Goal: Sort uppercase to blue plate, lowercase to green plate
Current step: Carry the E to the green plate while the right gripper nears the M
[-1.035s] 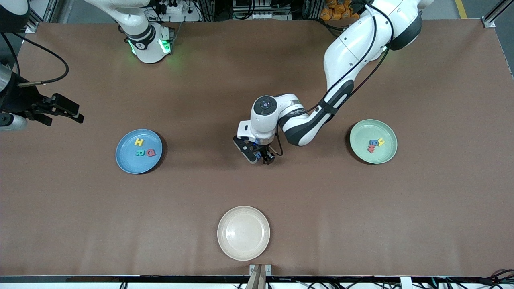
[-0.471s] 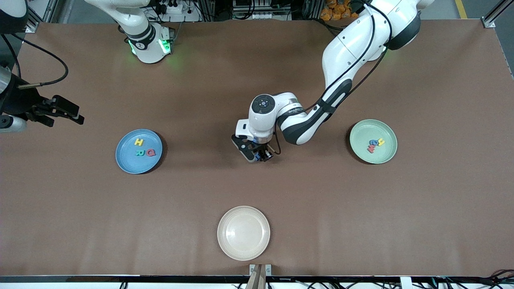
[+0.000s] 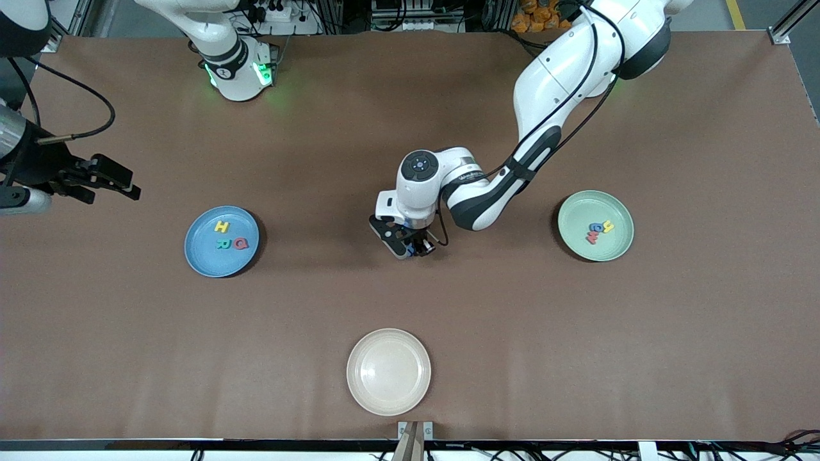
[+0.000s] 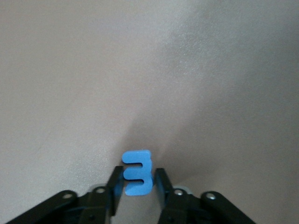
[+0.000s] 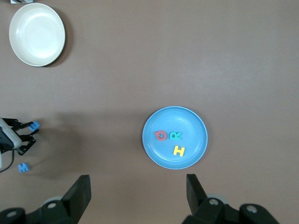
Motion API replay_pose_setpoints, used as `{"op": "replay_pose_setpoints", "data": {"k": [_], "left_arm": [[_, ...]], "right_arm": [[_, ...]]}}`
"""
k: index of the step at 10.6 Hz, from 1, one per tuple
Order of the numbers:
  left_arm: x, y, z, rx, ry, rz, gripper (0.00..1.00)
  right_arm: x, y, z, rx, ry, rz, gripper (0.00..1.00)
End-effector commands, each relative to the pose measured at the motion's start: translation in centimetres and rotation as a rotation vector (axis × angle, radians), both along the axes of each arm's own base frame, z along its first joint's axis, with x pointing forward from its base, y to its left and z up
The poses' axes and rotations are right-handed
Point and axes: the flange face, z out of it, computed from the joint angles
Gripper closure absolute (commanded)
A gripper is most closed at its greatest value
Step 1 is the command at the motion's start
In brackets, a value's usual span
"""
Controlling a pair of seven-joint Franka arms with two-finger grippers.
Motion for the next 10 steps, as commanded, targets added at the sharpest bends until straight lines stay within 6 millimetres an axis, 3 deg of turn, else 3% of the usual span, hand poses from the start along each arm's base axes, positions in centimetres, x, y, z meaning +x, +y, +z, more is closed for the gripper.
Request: {"op": "replay_pose_setpoints", "data": {"k": [1,4,6,7,9,10], "left_arm": [[0.8,0.5,-1.0,0.019,-0.002,0.026,0.81],[0.9,0.8,-1.0,0.043,0.006,0.027,0.97],[1.8,1.9,0.0,0.081,0.012,0.042,1.0],[2.6,2.9,0.7,0.103,0.018,0.061,1.0],[4.8,6.0,4.0,0.149,0.077,0.115,1.0],[6.1,8.2,5.8,0.185,0.091,0.116,1.0]], "right_arm": [[0.5,1.3,0.8,0.028,-0.004,-0.016,0.11],[1.2,2.1,0.4,0.043,0.007,-0.068,0.11],[1.1,2.8,0.7,0.042,0.002,-0.059,0.13],[1.2,3.0,0.8,0.044,0.001,-0.058,0.13],[1.9,4.2,0.3,0.051,0.016,-0.101,0.13],[2.2,5.9,-0.2,0.053,0.031,-0.133,0.13]]}}
